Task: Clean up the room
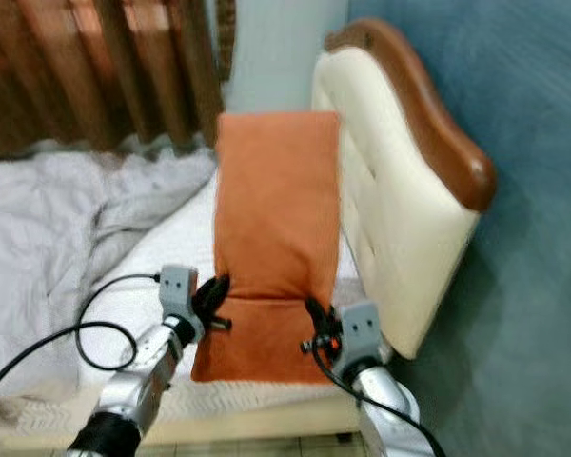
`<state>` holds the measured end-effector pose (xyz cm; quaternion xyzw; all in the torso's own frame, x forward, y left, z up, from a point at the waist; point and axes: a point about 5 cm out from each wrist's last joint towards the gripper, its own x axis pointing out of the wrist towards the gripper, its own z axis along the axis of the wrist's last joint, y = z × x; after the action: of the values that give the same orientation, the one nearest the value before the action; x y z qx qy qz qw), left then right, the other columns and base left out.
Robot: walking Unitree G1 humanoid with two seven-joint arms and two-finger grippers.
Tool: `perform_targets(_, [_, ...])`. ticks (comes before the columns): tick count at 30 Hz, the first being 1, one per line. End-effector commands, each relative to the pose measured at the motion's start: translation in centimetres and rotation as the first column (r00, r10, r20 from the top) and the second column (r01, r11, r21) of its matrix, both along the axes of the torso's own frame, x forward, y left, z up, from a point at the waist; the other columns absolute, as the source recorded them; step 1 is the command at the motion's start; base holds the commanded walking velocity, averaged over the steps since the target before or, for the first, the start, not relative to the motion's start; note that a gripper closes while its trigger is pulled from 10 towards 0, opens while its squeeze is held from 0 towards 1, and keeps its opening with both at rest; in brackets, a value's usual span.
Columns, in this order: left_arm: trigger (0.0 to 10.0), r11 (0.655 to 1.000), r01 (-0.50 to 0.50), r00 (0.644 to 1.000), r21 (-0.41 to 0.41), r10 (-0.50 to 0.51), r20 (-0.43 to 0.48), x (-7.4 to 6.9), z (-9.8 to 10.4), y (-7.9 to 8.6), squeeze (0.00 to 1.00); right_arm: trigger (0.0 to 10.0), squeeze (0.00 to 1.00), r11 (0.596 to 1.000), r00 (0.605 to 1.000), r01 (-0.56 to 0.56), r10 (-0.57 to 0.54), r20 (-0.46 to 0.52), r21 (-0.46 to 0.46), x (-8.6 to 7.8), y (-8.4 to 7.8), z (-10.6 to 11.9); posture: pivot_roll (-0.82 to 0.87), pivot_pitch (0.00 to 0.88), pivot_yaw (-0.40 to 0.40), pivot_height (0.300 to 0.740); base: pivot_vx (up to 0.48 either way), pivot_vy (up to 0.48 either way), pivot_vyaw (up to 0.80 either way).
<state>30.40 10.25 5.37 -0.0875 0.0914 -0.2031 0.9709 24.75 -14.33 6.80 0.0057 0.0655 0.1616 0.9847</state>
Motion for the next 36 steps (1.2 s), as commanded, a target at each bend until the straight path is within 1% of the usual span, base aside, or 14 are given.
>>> perform_targets(1, [10.0, 1.000, 0.011, 0.999, 0.009, -0.011, 0.041, 0.7, 1.0, 0.1, 0.00, 10.0, 0.00, 1.000, 0.998, -0.001, 0.001, 0.064, 0.002, 0.5, 0.1, 1.4, -0.14, 0.000, 0.032, 0.740, 0.480, 0.000, 0.00])
perform_targets(3, [10.0, 1.000, 0.013, 0.999, 0.010, -0.013, 0.043, 0.7, 1.0, 0.1, 0.00, 10.0, 0.00, 1.000, 0.998, 0.009, -0.010, 0.062, 0.009, 0.5, 0.0, 1.3, -0.14, 0.000, 0.032, 0.740, 0.480, 0.000, 0.00])
perform_targets(5, [10.0, 1.000, -0.003, 0.998, 0.015, 0.002, 0.058, 0.6, 1.2, 0.8, 0.00, 10.0, 0.00, 0.998, 0.997, 0.050, -0.052, 0.051, 0.047, 0.4, -0.6, 1.2, -0.14, 0.000, 0.034, 0.740, 0.480, 0.000, 0.00])
perform_targets(7, [10.0, 1.000, -0.001, 0.998, 0.031, -0.001, 0.070, 0.2, 1.2, 1.4, 0.00, 10.0, 0.00, 0.991, 0.995, 0.094, -0.097, 0.028, 0.090, 0.1, -1.3, 0.9, -0.13, 0.000, 0.032, 0.740, 0.480, 0.000, 0.00])
perform_targets(8, [10.0, 1.000, -0.001, 0.998, 0.031, -0.001, 0.070, 0.2, 1.2, 1.4, 0.00, 10.0, 0.00, 0.991, 0.995, 0.094, -0.097, 0.028, 0.090, 0.1, -1.3, 0.9, -0.13, 0.000, 0.032, 0.740, 0.480, 0.000, 0.00])
perform_targets(9, [10.0, 0.998, 0.001, 0.995, 0.066, -0.008, 0.095, -0.2, 1.3, 1.5, 0.00, 10.0, 0.00, 0.989, 0.993, 0.112, -0.114, 0.013, 0.101, -0.1, -1.7, 0.6, -0.13, 0.000, 0.029, 0.740, 0.416, 0.000, 0.00])
perform_targets(11, [10.0, 0.996, -0.002, 0.995, 0.095, -0.008, 0.102, -0.3, 1.3, 1.4, 0.00, 10.0, 0.00, 0.990, 0.994, 0.106, -0.107, 0.013, 0.092, -0.1, -1.7, 0.5, -0.13, 0.000, 0.029, 0.740, 0.208, 0.000, 0.00])
perform_targets(12, [10.0, 0.996, -0.004, 0.995, 0.087, -0.005, 0.096, -0.3, 1.3, 1.3, 0.00, 10.0, 0.00, 0.991, 0.994, 0.103, -0.104, 0.013, 0.089, -0.2, -1.6, 0.5, -0.13, 0.000, 0.029, 0.740, 0.000, 0.000, 0.00])
perform_targets(14, [10.0, 0.999, -0.005, 0.995, 0.035, 0.002, 0.102, -0.2, 1.5, 0.8, 0.00, 10.0, 0.00, 0.992, 0.995, 0.092, -0.093, 0.017, 0.082, 0.0, -1.4, 0.5, -0.12, 0.000, 0.025, 0.740, 0.000, 0.000, 0.00])
perform_targets(16, [10.0, 1.000, -0.011, 0.995, 0.024, 0.008, 0.101, -0.2, 1.5, 0.7, 0.00, 10.0, 0.00, 0.993, 0.996, 0.089, -0.091, 0.018, 0.082, 0.0, -1.3, 0.5, -0.12, 0.000, 0.025, 0.740, 0.000, 0.000, 0.00])
perform_targets(19, [10.0, 0.999, 0.000, 0.996, 0.034, -0.003, 0.090, 0.0, 1.4, 0.6, 0.00, 10.0, 0.00, 0.993, 0.996, 0.084, -0.086, 0.021, 0.081, 0.2, -1.2, 0.6, -0.12, 0.000, 0.025, 0.740, 0.340, -0.335, 0.00])
perform_targets(23, [10.0, 0.999, -0.004, 0.996, 0.047, -0.001, 0.090, 0.2, 1.6, 0.9, 0.00, 10.0, 0.00, 0.994, 0.996, 0.082, -0.084, 0.022, 0.076, 0.4, -1.4, 0.5, -0.12, 0.000, 0.027, 0.740, 0.339, -0.336, 0.00])
perform_targets(31, [10.0, 0.998, -0.005, 0.996, 0.057, 0.000, 0.089, 0.3, 1.6, 1.2, 0.00, 10.0, 0.00, 0.994, 0.996, 0.083, -0.084, 0.016, 0.069, 0.2, -1.5, 0.3, -0.12, 0.000, 0.030, 0.740, 0.342, -0.332, 0.00])
perform_targets(36, [10.0, 0.998, -0.006, 0.997, 0.057, 0.002, 0.072, 0.4, 1.3, 1.2, 0.00, 10.0, 0.00, 0.997, 0.998, 0.059, -0.059, 0.004, 0.056, -0.2, -1.0, 0.1, -0.13, 0.000, 0.034, 0.740, 0.344, -0.331, 0.00])
